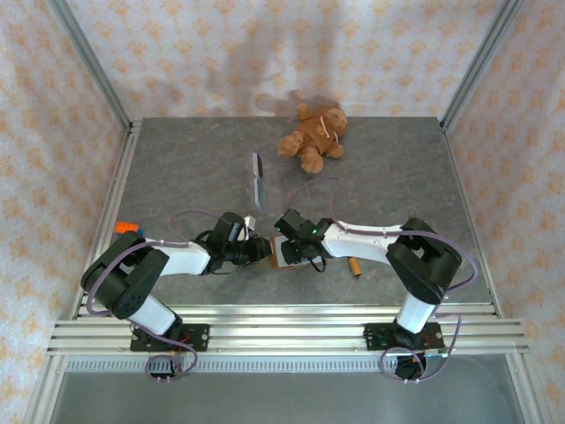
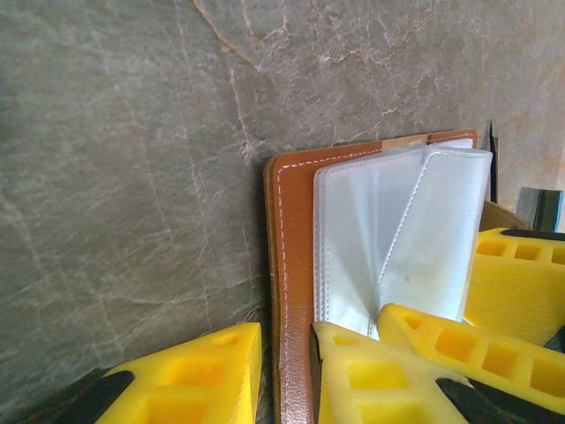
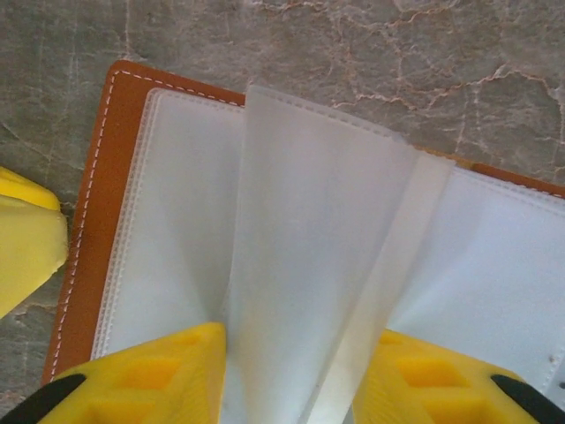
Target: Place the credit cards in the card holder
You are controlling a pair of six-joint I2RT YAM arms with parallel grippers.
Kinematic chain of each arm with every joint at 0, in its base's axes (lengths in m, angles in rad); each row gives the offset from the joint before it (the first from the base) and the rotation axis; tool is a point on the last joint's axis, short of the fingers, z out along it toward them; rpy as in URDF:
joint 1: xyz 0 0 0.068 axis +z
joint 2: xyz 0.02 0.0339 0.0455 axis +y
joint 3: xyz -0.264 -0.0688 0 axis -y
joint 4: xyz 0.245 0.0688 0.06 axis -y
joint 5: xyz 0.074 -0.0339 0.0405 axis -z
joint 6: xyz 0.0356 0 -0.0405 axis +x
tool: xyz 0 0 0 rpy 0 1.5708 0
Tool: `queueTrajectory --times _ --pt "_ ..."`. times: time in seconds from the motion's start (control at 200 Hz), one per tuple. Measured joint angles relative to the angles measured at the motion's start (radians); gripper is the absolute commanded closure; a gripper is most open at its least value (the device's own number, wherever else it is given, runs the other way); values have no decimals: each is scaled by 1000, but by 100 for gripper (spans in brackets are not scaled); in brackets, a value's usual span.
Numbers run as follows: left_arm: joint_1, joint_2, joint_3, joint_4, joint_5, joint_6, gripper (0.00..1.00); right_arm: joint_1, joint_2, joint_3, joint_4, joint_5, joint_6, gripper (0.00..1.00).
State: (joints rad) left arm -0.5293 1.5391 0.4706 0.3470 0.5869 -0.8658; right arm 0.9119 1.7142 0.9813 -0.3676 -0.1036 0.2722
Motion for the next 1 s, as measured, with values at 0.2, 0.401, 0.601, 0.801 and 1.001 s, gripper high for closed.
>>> queueTrajectory --times 0.2,0.401,0.601,0.801,1.001 --pt "0 -45 9 -8 0 -4 76 -1 -9 -36 65 -20 0 66" --pt "-1 -51 35 -3 0 -8 78 -1 -31 -90 176 -109 4 72" --pt "-1 -14 32 33 2 -31 79 -1 -57 -151 273 -241 16 71" --pt "-1 31 24 74 8 -47 80 0 -114 -223 320 -286 36 66" --pt "-1 78 23 165 35 -85 81 2 -167 -262 322 -275 42 54"
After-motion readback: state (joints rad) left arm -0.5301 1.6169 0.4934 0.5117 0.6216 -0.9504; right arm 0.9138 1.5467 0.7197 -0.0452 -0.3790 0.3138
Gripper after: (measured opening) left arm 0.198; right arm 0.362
